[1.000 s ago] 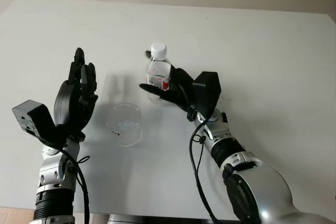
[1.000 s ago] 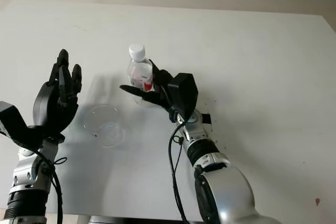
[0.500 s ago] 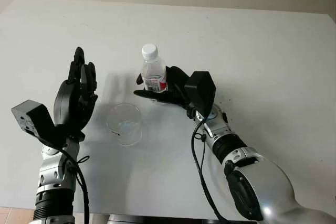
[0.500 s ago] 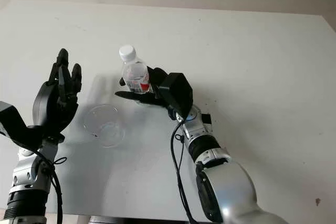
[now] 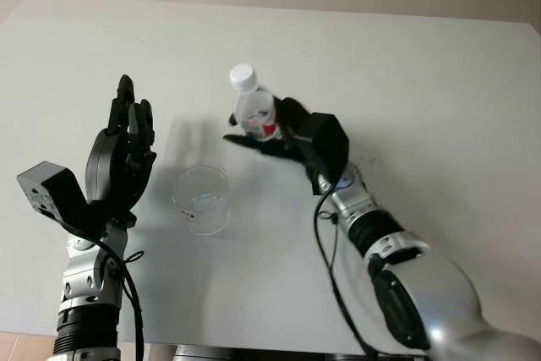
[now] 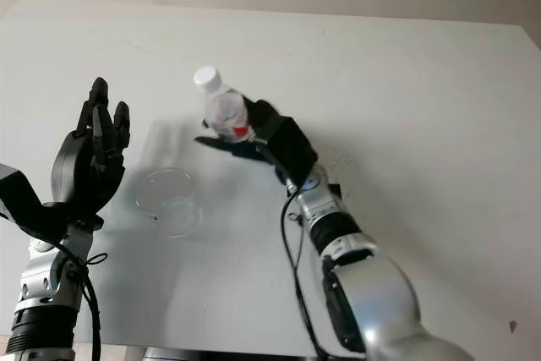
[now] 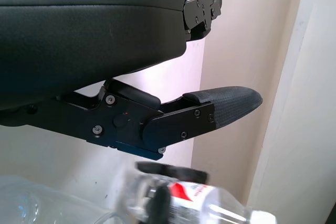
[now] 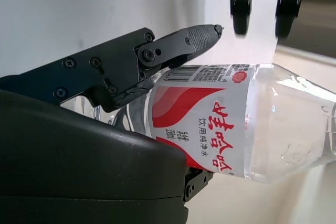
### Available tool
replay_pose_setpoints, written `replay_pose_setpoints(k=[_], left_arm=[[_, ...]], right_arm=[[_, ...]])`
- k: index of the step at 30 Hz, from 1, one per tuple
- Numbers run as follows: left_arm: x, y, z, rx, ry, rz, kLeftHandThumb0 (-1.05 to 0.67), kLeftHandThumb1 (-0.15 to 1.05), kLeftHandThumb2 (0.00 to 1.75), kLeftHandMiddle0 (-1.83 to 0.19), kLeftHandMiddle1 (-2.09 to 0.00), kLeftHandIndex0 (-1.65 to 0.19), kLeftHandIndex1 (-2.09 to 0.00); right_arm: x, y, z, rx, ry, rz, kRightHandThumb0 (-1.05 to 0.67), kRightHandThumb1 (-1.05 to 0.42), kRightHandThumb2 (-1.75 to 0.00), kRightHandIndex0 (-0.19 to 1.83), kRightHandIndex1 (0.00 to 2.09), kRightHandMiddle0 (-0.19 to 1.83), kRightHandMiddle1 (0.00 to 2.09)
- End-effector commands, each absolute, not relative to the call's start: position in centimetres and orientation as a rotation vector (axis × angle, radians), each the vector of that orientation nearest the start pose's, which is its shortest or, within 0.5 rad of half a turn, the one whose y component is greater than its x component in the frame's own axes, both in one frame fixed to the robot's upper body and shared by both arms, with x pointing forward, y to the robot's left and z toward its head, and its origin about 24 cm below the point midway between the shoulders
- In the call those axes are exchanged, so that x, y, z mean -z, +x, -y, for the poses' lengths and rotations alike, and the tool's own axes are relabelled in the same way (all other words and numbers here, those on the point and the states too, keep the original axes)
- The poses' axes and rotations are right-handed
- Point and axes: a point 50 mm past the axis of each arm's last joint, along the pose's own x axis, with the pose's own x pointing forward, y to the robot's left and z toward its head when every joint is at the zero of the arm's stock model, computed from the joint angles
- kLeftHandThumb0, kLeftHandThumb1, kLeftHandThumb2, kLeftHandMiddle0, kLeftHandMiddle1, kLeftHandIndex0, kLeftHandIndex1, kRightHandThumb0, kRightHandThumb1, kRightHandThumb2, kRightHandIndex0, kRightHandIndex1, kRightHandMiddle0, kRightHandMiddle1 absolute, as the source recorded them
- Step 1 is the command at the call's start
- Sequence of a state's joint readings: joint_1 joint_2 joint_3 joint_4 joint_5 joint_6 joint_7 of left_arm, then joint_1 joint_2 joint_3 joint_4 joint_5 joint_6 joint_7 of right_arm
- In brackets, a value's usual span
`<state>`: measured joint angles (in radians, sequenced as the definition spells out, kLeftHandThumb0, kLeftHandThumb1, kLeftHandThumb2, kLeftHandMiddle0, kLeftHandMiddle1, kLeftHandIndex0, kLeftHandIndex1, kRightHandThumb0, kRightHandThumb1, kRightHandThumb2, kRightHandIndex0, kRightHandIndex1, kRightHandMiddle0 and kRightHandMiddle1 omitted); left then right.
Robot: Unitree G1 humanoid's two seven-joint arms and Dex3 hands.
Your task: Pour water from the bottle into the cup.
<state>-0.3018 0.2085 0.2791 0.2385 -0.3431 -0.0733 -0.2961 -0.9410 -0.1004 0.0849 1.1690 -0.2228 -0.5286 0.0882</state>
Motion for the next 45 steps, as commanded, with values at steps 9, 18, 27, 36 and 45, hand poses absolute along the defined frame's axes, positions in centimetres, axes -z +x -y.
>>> replay_pose_setpoints(k=[9, 18, 27, 36, 45], left_arm=[[-9.5, 30.5, -23.0, 0.064, -0.161, 0.231, -0.75, 1.05, 0.66, 0.19, 0.00, 0.19, 0.00], [-9.5, 30.4, -22.9, 0.067, -0.162, 0.229, -0.75, 1.05, 0.67, 0.19, 0.00, 0.19, 0.00], [-9.4, 30.4, -22.8, 0.065, -0.166, 0.229, -0.75, 1.05, 0.67, 0.19, 0.00, 0.19, 0.00], [-9.3, 30.4, -22.7, 0.062, -0.170, 0.226, -0.76, 1.05, 0.66, 0.19, 0.00, 0.19, 0.00], [-9.3, 30.4, -22.7, 0.065, -0.166, 0.230, -0.75, 1.05, 0.67, 0.19, 0.00, 0.19, 0.00]], right_arm=[[-17.6, 39.6, 9.2, -0.299, -0.850, 0.611, -0.15, -1.05, -0.20, 1.06, 2.09, 0.87, 2.09], [-18.9, 39.5, 9.0, -0.229, -1.106, 0.807, -0.15, -1.00, -0.14, 1.08, 2.09, 0.78, 2.09], [-18.9, 39.2, 8.5, -0.212, -1.200, 0.910, -0.16, -1.00, -0.14, 0.97, 2.09, 0.78, 2.09], [-19.1, 38.6, 8.1, -0.138, -1.215, 1.069, -0.15, -1.02, -0.16, 1.05, 2.09, 0.84, 2.09], [-19.9, 37.9, 7.4, -0.128, -1.265, 1.298, -0.14, -0.71, -0.83, 1.25, 2.09, 0.91, 2.09]])
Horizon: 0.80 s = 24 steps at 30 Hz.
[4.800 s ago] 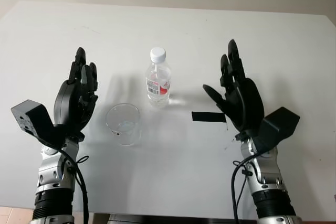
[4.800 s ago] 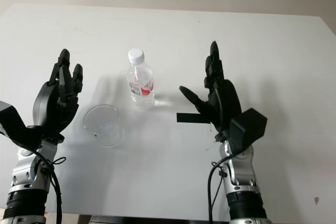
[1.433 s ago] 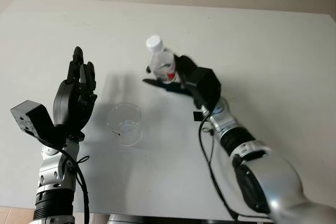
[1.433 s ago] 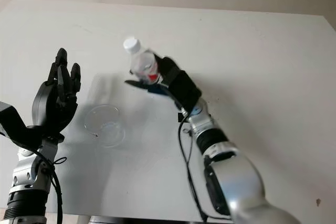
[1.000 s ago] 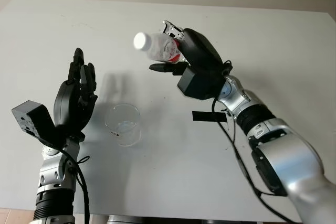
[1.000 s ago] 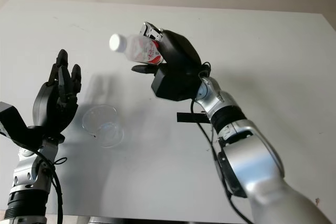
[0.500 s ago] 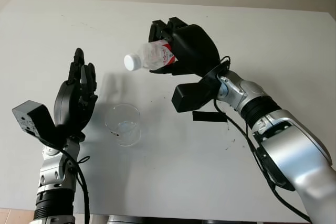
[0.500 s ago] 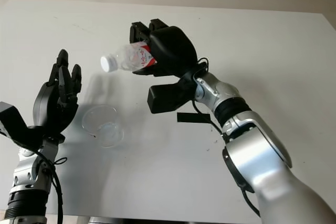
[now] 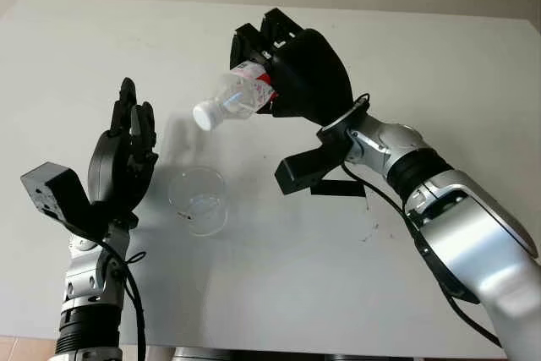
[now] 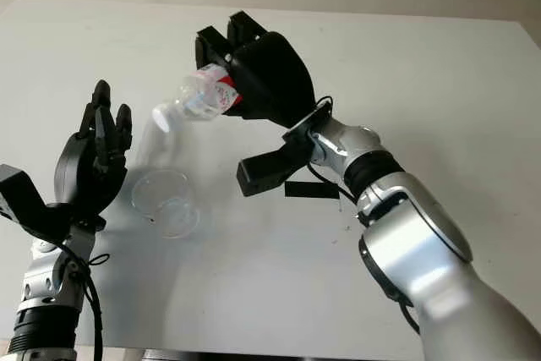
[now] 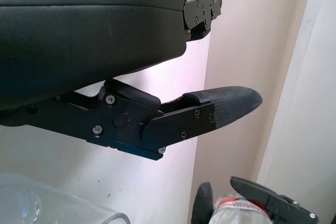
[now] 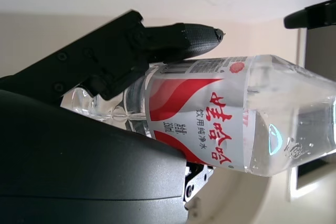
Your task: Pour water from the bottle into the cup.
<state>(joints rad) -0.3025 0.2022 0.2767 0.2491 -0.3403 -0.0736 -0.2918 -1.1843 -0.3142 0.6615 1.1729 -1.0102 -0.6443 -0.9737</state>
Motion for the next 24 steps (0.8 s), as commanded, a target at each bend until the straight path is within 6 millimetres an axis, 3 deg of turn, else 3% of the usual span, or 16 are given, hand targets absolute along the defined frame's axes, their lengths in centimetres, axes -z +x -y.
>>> replay_pose_setpoints(k=[1, 10, 24], left_arm=[[-9.3, 30.4, -22.7, 0.065, -0.166, 0.230, -0.75, 1.05, 0.67, 0.19, 0.00, 0.19, 0.00], [-9.4, 30.5, -22.6, 0.066, -0.170, 0.232, -0.75, 1.05, 0.66, 0.19, 0.00, 0.19, 0.00], [-9.4, 30.6, -22.5, 0.067, -0.169, 0.233, -0.76, 1.05, 0.66, 0.19, 0.00, 0.19, 0.00]], right_arm=[[-20.0, 37.8, 7.3, -0.130, -1.274, 1.323, -0.16, -0.75, -0.77, 1.25, 2.09, 0.92, 2.09], [-20.5, 37.4, 6.9, -0.152, -1.352, 1.491, -0.25, -0.95, -0.42, 1.17, 2.09, 0.88, 2.09], [-20.7, 37.3, 6.2, -0.198, -1.441, 1.593, -0.31, -1.05, -0.17, 1.05, 2.09, 0.92, 2.09]])
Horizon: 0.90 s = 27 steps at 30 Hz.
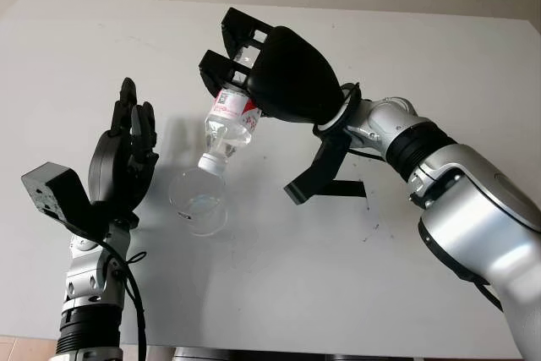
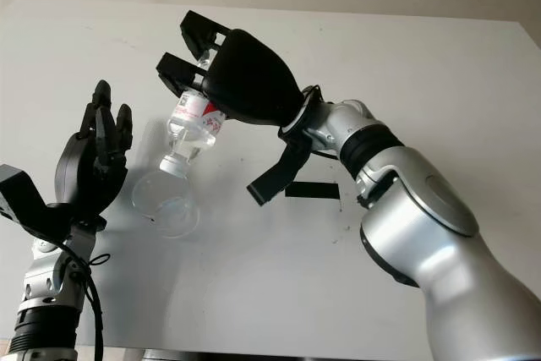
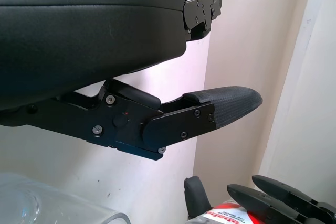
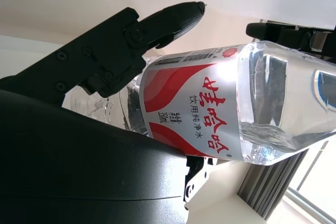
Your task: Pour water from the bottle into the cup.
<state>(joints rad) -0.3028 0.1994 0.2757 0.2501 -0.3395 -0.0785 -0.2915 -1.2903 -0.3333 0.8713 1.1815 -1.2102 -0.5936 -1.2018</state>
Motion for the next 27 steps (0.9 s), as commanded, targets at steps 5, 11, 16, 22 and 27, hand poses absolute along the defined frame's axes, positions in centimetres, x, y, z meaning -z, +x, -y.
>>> replay_pose_setpoints(k=[5, 11, 16, 22, 27], left_arm=[[-9.36, 30.64, -22.48, 0.065, -0.170, 0.236, -0.75, 1.05, 0.66, 0.19, 0.00, 0.19, 0.00], [-9.33, 30.70, -22.46, 0.068, -0.178, 0.240, -0.76, 1.05, 0.66, 0.19, 0.00, 0.19, 0.00], [-9.28, 30.67, -22.44, 0.062, -0.174, 0.235, -0.76, 1.05, 0.65, 0.19, 0.00, 0.19, 0.00], [-9.30, 30.62, -22.47, 0.062, -0.173, 0.236, -0.76, 1.05, 0.66, 0.19, 0.00, 0.19, 0.00], [-9.28, 30.61, -22.45, 0.063, -0.173, 0.234, -0.76, 1.05, 0.66, 0.19, 0.00, 0.19, 0.00]], right_arm=[[-20.63, 37.22, 6.16, -0.184, -1.426, 1.605, -0.31, -1.05, -0.16, 1.06, 2.09, 0.92, 2.09], [-20.66, 37.13, 6.07, -0.177, -1.412, 1.620, -0.30, -1.05, -0.17, 1.10, 2.09, 0.93, 2.09], [-20.69, 37.10, 5.98, -0.182, -1.412, 1.622, -0.30, -1.05, -0.18, 1.09, 2.09, 0.94, 2.09], [-20.61, 37.07, 6.01, -0.177, -1.398, 1.615, -0.29, -1.05, -0.20, 1.06, 2.09, 0.93, 2.09], [-19.85, 37.33, 6.59, -0.194, -1.109, 1.275, -0.19, -0.86, -0.56, 1.22, 2.09, 1.03, 2.09]])
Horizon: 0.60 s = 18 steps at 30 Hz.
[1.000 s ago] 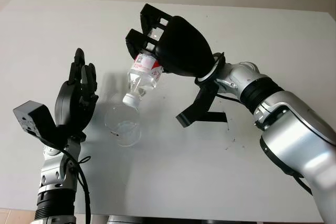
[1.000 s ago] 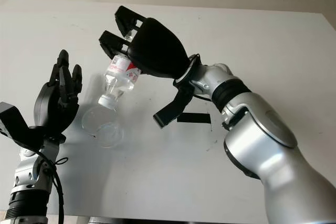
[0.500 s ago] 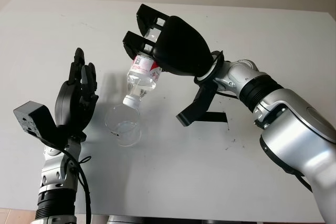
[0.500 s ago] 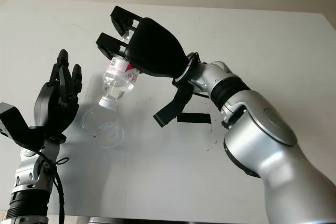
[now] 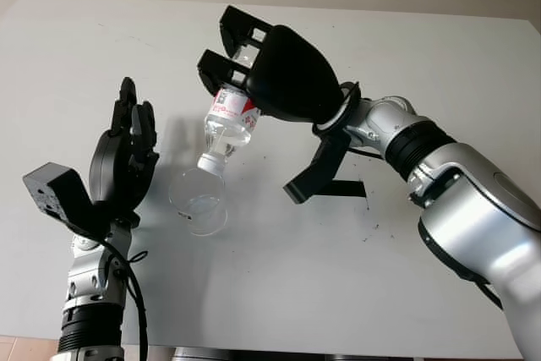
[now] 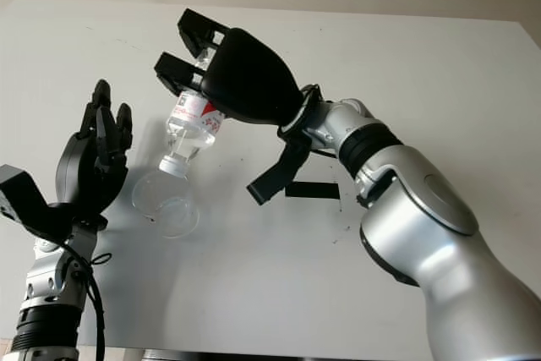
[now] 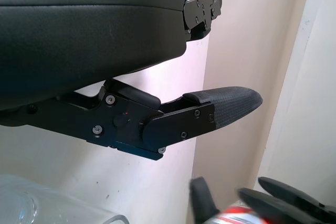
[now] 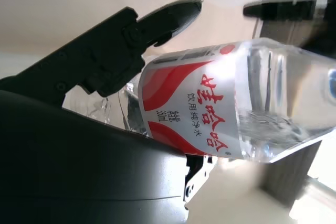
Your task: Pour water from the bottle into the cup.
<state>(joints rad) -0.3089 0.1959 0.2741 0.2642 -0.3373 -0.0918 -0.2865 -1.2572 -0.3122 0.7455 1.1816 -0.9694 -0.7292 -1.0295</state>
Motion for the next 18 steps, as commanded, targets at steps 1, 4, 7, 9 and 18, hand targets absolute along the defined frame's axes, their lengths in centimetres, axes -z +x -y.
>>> replay_pose_setpoints(k=[1, 4, 7, 9, 18], left_arm=[[-9.3, 30.6, -22.5, 0.063, -0.172, 0.234, -0.76, 1.05, 0.66, 0.19, 0.00, 0.19, 0.00], [-9.2, 30.6, -22.5, 0.060, -0.176, 0.232, -0.76, 1.05, 0.66, 0.19, 0.00, 0.19, 0.00], [-9.2, 30.6, -22.6, 0.059, -0.178, 0.231, -0.75, 1.05, 0.66, 0.19, 0.00, 0.19, 0.00], [-9.2, 30.6, -22.7, 0.063, -0.173, 0.234, -0.75, 1.05, 0.66, 0.19, 0.00, 0.19, 0.00], [-9.3, 30.8, -22.5, 0.071, -0.172, 0.234, -0.75, 1.05, 0.67, 0.19, 0.00, 0.19, 0.00]], right_arm=[[-19.7, 37.4, 6.9, -0.206, -1.041, 1.196, -0.15, -0.83, -0.59, 1.26, 2.09, 1.03, 2.09], [-19.1, 37.8, 7.9, -0.252, -0.848, 0.972, -0.13, -0.97, -0.37, 1.31, 2.09, 1.09, 2.09], [-18.5, 37.9, 9.2, -0.279, -0.710, 0.840, -0.13, -1.04, -0.25, 1.31, 2.09, 1.09, 2.09], [-17.9, 37.9, 10.2, -0.292, -0.632, 0.764, -0.14, -1.04, -0.23, 1.27, 2.09, 1.04, 2.09], [-16.0, 37.3, 14.1, -0.332, -0.386, 0.434, -0.18, -1.05, -0.24, 1.16, 2.09, 0.94, 2.09]])
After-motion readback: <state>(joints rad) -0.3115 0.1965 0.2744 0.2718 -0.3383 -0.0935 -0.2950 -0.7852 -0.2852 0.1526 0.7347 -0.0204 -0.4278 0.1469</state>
